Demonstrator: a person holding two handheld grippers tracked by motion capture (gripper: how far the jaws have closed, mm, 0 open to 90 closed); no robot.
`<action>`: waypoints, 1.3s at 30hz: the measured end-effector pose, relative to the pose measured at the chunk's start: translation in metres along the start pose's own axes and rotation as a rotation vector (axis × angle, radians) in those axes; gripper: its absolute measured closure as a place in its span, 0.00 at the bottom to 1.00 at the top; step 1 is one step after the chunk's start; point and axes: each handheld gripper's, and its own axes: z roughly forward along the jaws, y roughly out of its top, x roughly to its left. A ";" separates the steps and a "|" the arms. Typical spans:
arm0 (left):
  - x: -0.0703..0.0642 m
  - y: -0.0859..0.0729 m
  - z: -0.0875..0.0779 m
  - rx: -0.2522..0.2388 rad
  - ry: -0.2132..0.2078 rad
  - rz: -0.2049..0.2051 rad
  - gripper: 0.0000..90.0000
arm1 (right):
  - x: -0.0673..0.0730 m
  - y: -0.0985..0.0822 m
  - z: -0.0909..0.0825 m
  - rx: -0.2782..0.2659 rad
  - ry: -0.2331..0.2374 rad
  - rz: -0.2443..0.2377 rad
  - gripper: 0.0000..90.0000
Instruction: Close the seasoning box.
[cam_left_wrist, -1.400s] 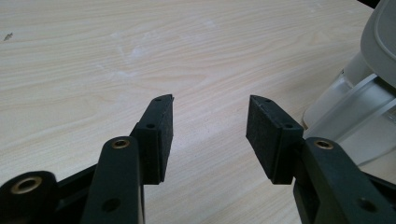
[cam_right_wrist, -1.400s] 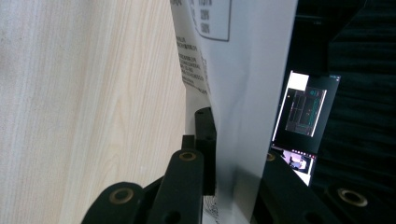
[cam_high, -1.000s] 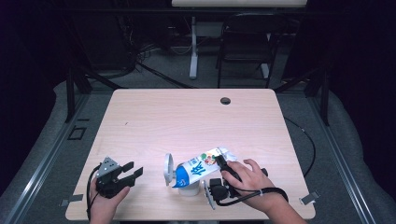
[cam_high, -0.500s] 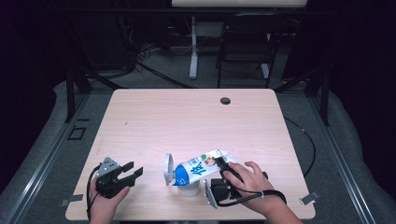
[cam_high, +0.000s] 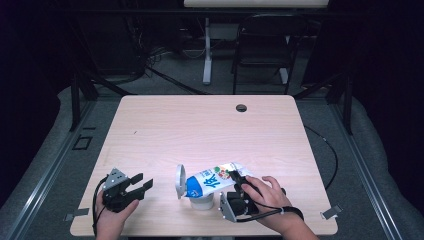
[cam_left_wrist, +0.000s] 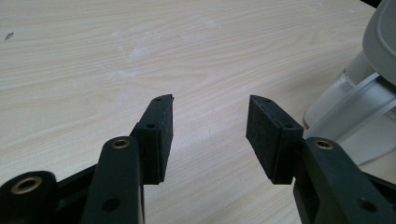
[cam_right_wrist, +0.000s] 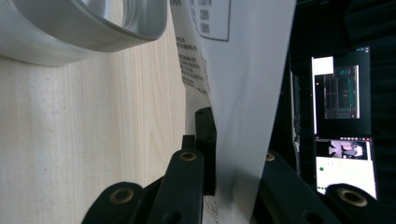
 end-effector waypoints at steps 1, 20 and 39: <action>0.000 0.000 0.000 0.000 0.000 0.000 0.57 | 0.000 0.000 -0.001 0.002 0.004 0.005 0.97; 0.000 0.000 0.000 0.003 0.001 0.004 0.57 | 0.007 -0.008 -0.002 -0.040 0.023 0.170 0.97; 0.000 -0.001 0.001 0.007 -0.001 0.004 0.57 | 0.008 -0.015 -0.004 -0.068 0.040 0.300 0.97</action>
